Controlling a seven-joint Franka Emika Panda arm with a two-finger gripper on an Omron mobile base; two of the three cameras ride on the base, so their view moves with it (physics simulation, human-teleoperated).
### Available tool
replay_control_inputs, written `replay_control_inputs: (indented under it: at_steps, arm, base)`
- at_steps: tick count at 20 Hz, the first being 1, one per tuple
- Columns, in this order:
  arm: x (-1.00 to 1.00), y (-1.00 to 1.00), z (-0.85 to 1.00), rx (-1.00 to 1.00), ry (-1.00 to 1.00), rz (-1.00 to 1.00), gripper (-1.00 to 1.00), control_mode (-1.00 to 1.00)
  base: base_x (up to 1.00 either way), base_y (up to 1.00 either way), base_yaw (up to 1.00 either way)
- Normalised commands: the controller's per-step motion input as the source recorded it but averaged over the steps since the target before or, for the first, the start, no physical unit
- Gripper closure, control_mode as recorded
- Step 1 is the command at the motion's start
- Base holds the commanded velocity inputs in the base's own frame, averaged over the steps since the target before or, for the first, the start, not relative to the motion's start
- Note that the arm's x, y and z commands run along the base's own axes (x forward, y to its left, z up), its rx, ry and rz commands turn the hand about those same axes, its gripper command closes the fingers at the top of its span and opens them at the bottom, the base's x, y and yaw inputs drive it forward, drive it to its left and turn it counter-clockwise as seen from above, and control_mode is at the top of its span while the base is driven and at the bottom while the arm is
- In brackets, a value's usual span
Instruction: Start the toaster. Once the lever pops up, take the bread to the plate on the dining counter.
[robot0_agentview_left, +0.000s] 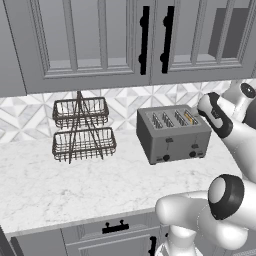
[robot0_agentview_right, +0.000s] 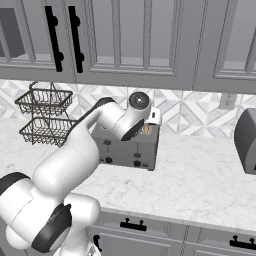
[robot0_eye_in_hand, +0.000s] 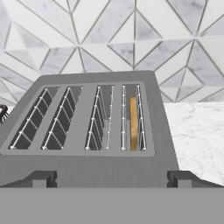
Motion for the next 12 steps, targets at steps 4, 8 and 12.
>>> replay_control_inputs:
  at_steps: [4, 8, 12]
  arm:
    - [0.00, 0.00, 0.00, 0.00, 0.00, 0.00, -1.00, -1.00]
    - [0.00, 0.00, 0.00, 0.00, 0.00, 0.00, -1.00, -1.00]
    - [0.00, 0.00, 0.00, 0.00, 0.00, 0.00, -1.00, -1.00]
  base:
    - [0.00, 0.00, 0.00]
    - [0.00, 0.00, 0.00]
    - [0.00, 0.00, 0.00]
